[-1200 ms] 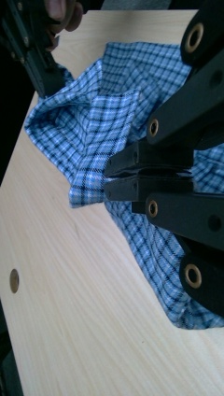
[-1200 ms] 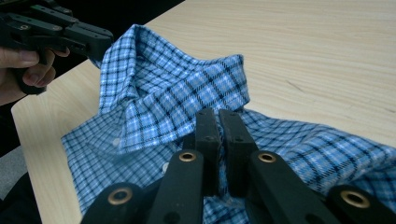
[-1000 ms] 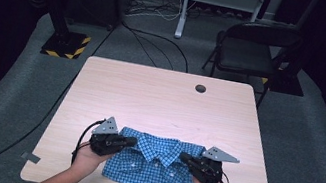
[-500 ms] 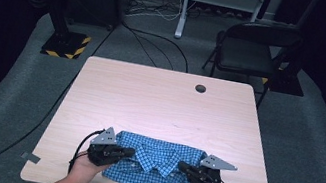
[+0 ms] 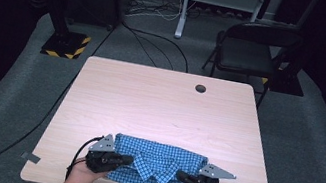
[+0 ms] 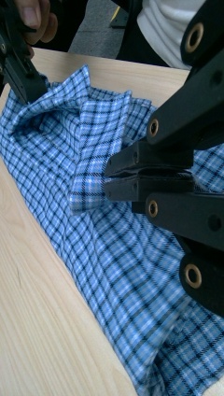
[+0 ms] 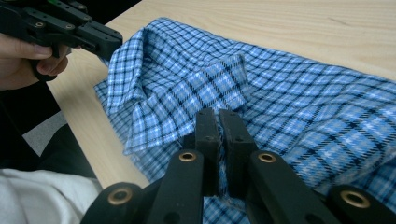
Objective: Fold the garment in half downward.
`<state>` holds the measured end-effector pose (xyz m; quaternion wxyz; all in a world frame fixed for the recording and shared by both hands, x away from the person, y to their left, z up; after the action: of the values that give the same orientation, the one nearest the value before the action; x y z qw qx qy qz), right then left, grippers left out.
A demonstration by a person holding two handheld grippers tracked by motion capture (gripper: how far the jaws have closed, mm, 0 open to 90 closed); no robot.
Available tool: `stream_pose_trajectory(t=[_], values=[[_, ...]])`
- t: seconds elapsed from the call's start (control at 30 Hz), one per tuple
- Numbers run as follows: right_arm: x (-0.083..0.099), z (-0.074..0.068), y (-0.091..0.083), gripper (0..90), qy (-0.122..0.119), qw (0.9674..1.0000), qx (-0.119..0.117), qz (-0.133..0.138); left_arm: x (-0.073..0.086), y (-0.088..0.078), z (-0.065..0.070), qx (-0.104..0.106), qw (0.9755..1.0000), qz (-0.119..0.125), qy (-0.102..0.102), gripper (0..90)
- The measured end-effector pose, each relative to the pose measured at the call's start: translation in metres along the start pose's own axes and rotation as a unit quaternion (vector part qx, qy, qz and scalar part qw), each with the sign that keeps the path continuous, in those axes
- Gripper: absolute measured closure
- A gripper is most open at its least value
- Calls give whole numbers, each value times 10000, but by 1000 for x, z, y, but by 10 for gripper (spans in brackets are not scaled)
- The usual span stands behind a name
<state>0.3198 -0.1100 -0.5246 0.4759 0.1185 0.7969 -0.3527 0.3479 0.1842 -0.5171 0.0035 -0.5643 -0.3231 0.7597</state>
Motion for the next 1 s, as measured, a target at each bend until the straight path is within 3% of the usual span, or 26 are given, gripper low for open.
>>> stream_pose_trajectory(t=[0.5,0.63,1.0], values=[[16,-5,-2,861,191,9997,-59,-149,18,4,7,105,9997,-220,-67,857],[14,-6,-6,795,172,9998,15,-70,17,1,7,135,9997,-143,-154,738],[5,-3,-24,668,195,9995,168,159,8,-7,-2,73,9995,14,-300,567]])
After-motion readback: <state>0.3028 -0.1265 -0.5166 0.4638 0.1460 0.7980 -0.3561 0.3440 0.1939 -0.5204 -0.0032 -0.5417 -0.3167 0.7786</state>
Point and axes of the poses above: each handheld gripper's, and its own axes: y roughly forward along the jaws, x roughly out of its underside, z roughly to its right, the point moved 4 cm from there along y, roughly forward along the jaws, and after that the axes turned 2 degrees about z, right-handed, at the moved point
